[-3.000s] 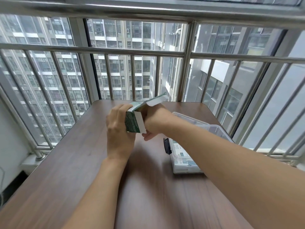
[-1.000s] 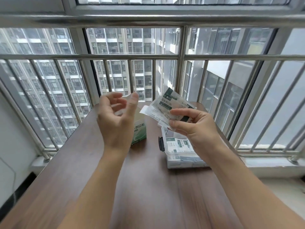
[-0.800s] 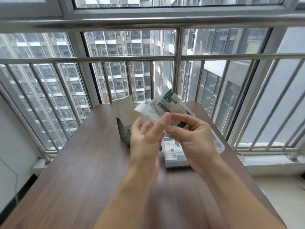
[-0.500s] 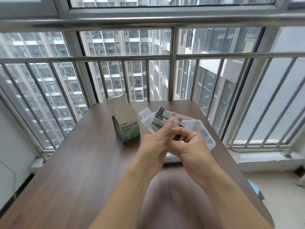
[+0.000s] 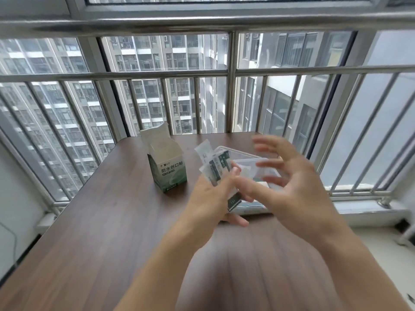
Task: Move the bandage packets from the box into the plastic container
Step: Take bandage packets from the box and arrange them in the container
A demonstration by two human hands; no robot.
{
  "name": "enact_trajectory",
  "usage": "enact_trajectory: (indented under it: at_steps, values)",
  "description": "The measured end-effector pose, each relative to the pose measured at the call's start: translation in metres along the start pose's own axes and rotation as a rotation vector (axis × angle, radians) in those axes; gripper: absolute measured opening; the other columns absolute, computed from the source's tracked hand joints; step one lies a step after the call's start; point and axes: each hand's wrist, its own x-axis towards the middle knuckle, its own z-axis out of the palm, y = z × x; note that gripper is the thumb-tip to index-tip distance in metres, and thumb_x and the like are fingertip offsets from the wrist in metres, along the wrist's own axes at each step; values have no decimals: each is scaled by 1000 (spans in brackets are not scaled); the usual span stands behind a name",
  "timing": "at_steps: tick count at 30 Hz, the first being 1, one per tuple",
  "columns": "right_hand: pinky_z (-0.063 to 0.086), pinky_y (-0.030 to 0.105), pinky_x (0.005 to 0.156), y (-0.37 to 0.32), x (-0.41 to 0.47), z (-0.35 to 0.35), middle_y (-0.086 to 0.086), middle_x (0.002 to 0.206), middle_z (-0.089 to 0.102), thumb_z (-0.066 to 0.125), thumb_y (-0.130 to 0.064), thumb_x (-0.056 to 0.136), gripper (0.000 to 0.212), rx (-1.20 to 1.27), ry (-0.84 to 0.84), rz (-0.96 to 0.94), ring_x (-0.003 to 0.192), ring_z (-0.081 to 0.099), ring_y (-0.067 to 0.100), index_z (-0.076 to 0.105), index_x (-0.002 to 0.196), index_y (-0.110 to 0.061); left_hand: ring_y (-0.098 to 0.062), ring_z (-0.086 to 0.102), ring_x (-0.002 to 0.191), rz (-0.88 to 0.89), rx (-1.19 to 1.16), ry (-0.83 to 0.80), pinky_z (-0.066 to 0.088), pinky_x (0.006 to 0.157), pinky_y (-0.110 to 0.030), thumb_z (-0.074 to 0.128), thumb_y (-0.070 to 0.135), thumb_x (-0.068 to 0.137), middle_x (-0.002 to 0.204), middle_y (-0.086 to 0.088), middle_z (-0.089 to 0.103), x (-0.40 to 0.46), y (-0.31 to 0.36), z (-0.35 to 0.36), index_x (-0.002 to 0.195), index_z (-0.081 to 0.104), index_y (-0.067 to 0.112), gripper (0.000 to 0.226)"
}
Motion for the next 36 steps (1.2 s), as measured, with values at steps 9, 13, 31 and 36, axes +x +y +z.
enact_trajectory:
  at_steps: [9, 13, 31, 36]
  values:
    - [39, 4, 97, 1, 4, 30, -14, 122, 69, 75, -13, 87, 28, -45, 19, -206, 118, 57, -9, 75, 114, -20, -20, 68, 69, 87, 217, -86, 59, 60, -34, 55, -14, 90, 70, -8, 67, -11, -9, 9, 78, 70, 3, 26]
    - [42, 3, 82, 6, 4, 28, -16, 101, 73, 75, -14, 87, 11, -56, 5, -195, 100, 63, -8, 77, 97, -19, -19, 67, 61, 51, 293, -55, 56, 54, -32, 54, -6, 84, 66, -7, 67, -8, -6, 7, 85, 67, -1, 13]
    - [60, 29, 59, -18, 105, -38, 11, 95, 75, 68, -11, 94, 18, -236, -672, -240, 64, 72, 26, 71, 112, -14, -20, 51, 50, 4, 367, -249, 37, 43, -24, 59, -2, 91, 61, -11, 50, 47, 33, 9, 83, 65, 11, 16]
    - [63, 36, 64, -4, 136, -39, 20, 95, 75, 68, -4, 92, 17, -163, -812, -88, 73, 75, 36, 71, 109, -4, -19, 56, 53, -64, 325, -205, 42, 41, -24, 61, -3, 92, 66, -8, 56, 58, 26, 9, 91, 59, 9, 12]
